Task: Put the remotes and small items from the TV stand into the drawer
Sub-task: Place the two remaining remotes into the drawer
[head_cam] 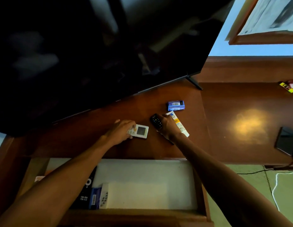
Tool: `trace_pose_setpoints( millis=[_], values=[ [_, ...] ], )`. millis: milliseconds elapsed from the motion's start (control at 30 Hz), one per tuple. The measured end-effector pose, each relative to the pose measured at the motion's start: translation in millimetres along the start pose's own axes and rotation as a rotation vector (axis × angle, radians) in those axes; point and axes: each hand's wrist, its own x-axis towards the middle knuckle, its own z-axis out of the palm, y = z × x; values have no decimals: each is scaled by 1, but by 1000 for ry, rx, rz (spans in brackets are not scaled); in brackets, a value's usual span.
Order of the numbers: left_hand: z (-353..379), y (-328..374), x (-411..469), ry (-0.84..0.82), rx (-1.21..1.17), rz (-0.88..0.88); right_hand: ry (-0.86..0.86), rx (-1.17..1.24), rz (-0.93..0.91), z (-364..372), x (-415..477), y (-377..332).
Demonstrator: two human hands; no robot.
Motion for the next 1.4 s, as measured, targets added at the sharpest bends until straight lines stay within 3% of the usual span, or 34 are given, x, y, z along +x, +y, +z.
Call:
trace_pose_setpoints(
  millis=[133,333,500,667,867,1400],
  values=[
    [5,-19,-27,30,-70,-33,31,-13,-17,16,-7,-12],
    [19,-47,-71,63,87,-13,36,26,-24,39,-36,-36],
    [23,-60,-113,97,-4,-3,103,91,10,58,-76,-72],
    [25,-62,-164,70,-98,26,146,172,59,90,-122,-108],
    [63,-62,-225,-34,-5,110,104,227,110,139,-185,-114],
    [157,-23,-193,-90,-86,-223,162,241,331,214,-190,-85]
  ],
)
